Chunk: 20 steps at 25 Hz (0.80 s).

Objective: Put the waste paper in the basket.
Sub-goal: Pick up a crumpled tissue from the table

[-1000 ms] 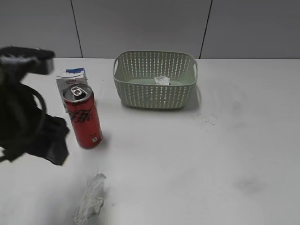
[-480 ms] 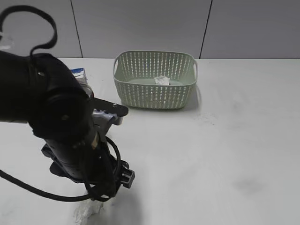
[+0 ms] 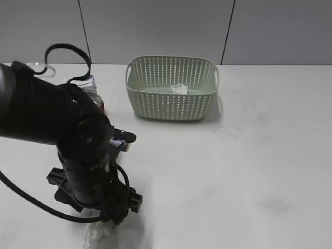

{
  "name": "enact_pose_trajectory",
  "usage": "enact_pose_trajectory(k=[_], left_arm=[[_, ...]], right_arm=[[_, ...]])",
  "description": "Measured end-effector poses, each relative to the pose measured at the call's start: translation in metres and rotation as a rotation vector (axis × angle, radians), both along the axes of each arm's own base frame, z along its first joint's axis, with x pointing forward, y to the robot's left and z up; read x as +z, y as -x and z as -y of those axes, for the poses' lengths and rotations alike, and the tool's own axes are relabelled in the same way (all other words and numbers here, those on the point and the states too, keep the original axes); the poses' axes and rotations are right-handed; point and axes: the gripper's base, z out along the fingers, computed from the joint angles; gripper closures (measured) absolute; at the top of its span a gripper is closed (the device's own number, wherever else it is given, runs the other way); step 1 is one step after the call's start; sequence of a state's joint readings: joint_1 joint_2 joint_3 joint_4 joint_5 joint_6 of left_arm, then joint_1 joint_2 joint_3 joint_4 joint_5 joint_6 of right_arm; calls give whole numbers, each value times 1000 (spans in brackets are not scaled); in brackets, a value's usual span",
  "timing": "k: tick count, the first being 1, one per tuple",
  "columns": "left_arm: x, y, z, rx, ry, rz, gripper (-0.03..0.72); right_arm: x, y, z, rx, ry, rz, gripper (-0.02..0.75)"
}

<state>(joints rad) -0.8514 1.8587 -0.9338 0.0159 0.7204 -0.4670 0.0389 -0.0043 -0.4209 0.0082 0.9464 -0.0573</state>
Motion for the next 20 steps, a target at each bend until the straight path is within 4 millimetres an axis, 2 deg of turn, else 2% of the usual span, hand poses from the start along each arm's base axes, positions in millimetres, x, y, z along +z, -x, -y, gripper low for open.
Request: enact_pose_trajectory(k=[3,9,16,19,20], left_arm=[[0,-1,1,3,17,10,111],[0,-2,4,-4,51,23,205],[-3,1,1,-8,29,4,263],[-3,2,-1,-8,18,-6,345],[-3,2,-1,-8,17,-7,395]], right_arm=[[0,0,0,0,0,0,148],[0,0,0,0,0,0,148],[0,0,0,0,0,0,148],[0,0,0,0,0,0,148],[0,0,0,0,0,0,148]])
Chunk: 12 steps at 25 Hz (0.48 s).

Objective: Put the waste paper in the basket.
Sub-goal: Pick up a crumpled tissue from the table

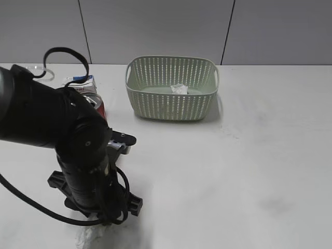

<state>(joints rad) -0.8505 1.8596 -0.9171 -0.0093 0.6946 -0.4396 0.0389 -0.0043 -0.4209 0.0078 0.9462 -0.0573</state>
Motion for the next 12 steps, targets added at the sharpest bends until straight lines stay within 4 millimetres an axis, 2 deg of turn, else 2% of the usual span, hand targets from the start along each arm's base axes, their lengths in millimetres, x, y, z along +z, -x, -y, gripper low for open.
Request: enact_pose_trajectory(k=[4,7,9,12], left_arm=[[0,0,-1,-3,-5,-4,618],[7,-2,2,-18,3,5,656],[22,-5,6,-32,34,33,661],[67,-14,16,-75,131,127,663]], right_arm=[[0,0,0,0,-1,0,148],[0,0,0,0,-1,0,148],[0,0,0,0,-1,0,148],[0,0,0,0,-1,0,148]])
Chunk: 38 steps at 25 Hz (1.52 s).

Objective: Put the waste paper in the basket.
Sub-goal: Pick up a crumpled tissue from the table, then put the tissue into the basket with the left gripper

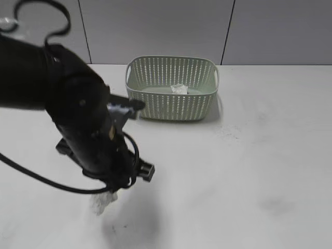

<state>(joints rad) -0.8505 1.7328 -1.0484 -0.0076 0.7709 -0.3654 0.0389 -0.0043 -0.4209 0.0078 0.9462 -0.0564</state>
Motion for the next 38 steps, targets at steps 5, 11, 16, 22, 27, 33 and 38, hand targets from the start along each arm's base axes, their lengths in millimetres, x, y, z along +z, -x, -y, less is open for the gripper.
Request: enact_pose_trajectory(k=[5,11,16,22,27,33,38], left_arm=[[82,-17,15,-114,173,212,664],[148,-69,29,-171,307,496,666],[140,-129,43,-157,375,749,666],[74,-164,67,-171,412,808,666],[35,-171,73,-180,361,737,472],[41,-171,69,-174,349,726,45],[80,-171,56,-147,295,680,38]], right_arm=[[0,0,0,0,0,0,148],[0,0,0,0,0,0,148],[0,0,0,0,0,0,148],[0,0,0,0,1,0,148],[0,0,0,0,1,0,148],[0,0,0,0,1,0,148],[0,0,0,-1,1,0,148]])
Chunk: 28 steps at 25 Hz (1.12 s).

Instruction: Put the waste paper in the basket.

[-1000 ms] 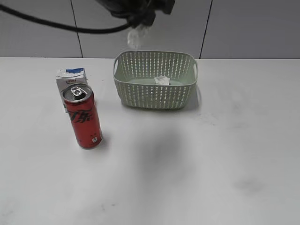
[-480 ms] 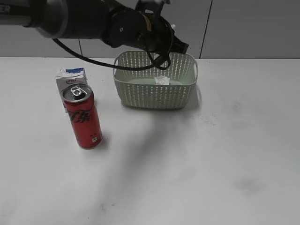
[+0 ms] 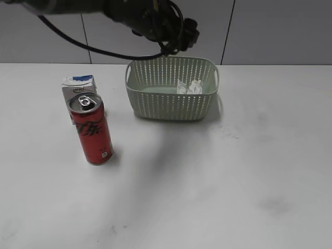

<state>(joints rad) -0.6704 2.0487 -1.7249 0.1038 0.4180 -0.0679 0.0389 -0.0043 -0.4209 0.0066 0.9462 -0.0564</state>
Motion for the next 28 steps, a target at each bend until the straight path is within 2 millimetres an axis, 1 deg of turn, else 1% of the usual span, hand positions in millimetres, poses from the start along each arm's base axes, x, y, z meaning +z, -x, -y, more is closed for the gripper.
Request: enact_pose_trajectory(k=[2,5,7,9,13,15,18,20,24,25,26,28], left_arm=[[24,0,-8,24,-26,-27,43],[59,3,-28,62,-79,-77,57],[76,2,-46,94,-99,-113,64],[89,1,-68,128,-102,-173,70],[88,-5,-118,220,-139,-358,82],[87,-12,-143,284,-165,-386,87],[87,-14,-173,352,-161,-410,93],[89,-10,-190,388,-157,-420,95],[94,7,-229,473,-146,-444,95],[96,13,-240,497,-142,-449,96],[94,21,-248,516,-145,-467,96],[93,41,-263,551,-152,-484,96]], right_arm=[[0,0,0,0,0,0,148],[0,0,0,0,0,0,148],[0,0,0,0,-1,0,148],[0,0,0,0,-1,0,148],[0,0,0,0,-1,0,148],[0,0,0,0,-1,1,148],[0,0,0,0,-1,1,148],[0,0,0,0,-1,1,148],[0,0,0,0,-1,1,148],[0,0,0,0,-1,1,148],[0,0,0,0,-1,1,148],[0,0,0,0,-1,1,148]])
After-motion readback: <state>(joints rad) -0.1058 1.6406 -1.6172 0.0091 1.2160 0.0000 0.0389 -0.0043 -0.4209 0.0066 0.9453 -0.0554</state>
